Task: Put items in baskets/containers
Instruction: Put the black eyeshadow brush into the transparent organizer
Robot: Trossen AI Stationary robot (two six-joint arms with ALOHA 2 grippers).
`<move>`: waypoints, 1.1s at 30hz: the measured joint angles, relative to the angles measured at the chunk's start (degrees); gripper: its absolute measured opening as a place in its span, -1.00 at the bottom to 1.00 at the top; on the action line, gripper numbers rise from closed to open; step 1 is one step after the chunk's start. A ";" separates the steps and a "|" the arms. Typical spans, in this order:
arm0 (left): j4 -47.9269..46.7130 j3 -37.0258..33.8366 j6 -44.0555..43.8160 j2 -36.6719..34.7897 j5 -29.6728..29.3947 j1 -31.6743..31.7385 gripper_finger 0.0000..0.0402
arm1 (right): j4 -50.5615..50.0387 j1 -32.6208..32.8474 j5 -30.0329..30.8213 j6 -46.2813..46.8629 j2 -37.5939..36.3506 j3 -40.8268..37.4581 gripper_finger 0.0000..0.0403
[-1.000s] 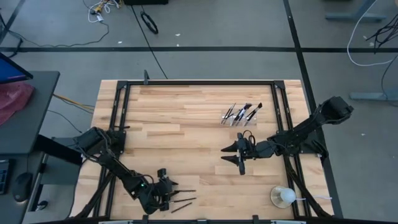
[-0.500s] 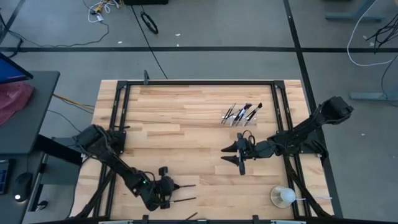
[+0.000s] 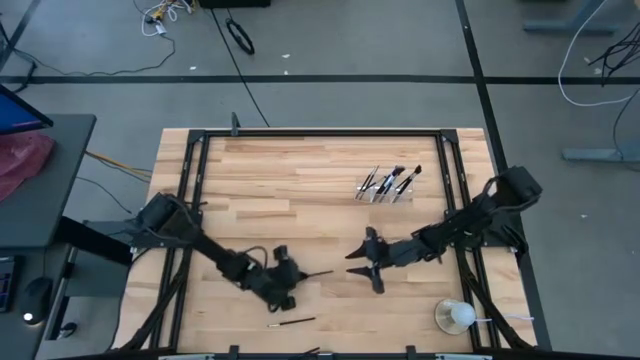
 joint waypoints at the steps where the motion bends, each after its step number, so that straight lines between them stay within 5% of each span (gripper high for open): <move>1: 0.90 0.00 0.96 0.06 0.96 1.24 -0.93 | -1.07 0.00 -0.05 -1.01 1.50 1.33 -0.06; 12: 12.47 0.20 8.02 -0.02 14.11 11.87 -0.92 | -8.10 -3.66 -1.43 -9.14 12.09 9.56 -0.04; 17: 14.03 0.22 8.02 -0.10 15.22 13.47 -0.91 | -8.07 -4.95 -1.41 -11.37 12.39 9.90 -0.27; 24: 15.39 0.33 8.16 -0.18 15.70 14.30 -0.90 | -8.18 -4.98 -1.68 -11.83 12.39 9.89 -0.90; 29: 16.32 0.33 11.70 -0.68 15.36 14.60 -0.81 | -4.64 -4.30 -2.61 -7.45 12.35 8.17 -0.92; 33: 14.67 0.33 17.72 -4.26 14.48 14.99 -0.53 | 7.33 -4.26 -2.77 -3.98 12.33 1.36 -0.96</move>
